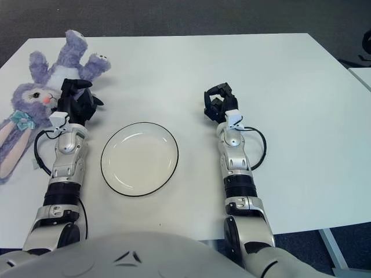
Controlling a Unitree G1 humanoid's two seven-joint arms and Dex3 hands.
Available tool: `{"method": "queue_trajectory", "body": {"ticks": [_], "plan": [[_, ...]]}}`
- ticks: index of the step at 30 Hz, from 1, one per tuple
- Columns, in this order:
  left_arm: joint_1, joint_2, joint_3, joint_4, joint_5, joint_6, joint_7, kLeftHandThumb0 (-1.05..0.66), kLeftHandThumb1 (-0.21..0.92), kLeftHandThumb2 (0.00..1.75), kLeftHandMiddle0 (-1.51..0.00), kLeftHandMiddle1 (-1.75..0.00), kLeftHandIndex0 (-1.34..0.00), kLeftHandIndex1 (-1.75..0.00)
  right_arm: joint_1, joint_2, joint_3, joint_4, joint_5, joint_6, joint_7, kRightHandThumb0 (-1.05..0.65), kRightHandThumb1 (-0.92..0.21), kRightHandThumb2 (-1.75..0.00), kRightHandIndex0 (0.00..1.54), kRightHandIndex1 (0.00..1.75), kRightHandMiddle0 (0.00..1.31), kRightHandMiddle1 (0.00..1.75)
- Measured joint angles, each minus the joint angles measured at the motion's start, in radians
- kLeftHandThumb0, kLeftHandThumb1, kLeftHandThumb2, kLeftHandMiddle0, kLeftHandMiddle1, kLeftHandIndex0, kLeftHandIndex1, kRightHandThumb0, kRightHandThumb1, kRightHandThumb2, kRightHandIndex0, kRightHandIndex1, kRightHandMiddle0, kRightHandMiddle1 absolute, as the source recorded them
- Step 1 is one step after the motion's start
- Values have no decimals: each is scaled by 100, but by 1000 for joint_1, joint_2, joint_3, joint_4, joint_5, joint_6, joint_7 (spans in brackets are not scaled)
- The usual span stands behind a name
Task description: Put the doll into the plate.
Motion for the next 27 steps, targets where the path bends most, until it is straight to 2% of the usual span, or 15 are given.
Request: {"method": "queue_trajectory", "body": {"ticks": [12, 17, 20, 27], "plan": [[11, -5, 1, -20, 13, 5, 20, -37, 77, 71, -75, -175, -30, -174, -3, 0, 0, 7, 0, -7, 2, -38, -74, -75, 75, 175, 33, 174], [14, -5, -1, -24, 53, -8, 60, -37, 80, 59, -75, -175, -38, -163, -3, 0, 0, 7, 0, -7, 2, -38, -74, -76, 75, 175, 33, 174], [14, 5, -14, -10, 155, -59, 142, -36, 82, 52, -76, -175, -41, -159, -3, 0, 1, 7, 0, -7, 2, -38, -73, -76, 75, 175, 33, 174], [12, 47, -64, 27, 383, -234, 330, -36, 89, 38, -76, -175, -41, -155, -3, 1, 6, 9, 0, -8, 4, -38, -73, -76, 76, 175, 33, 174]]}}
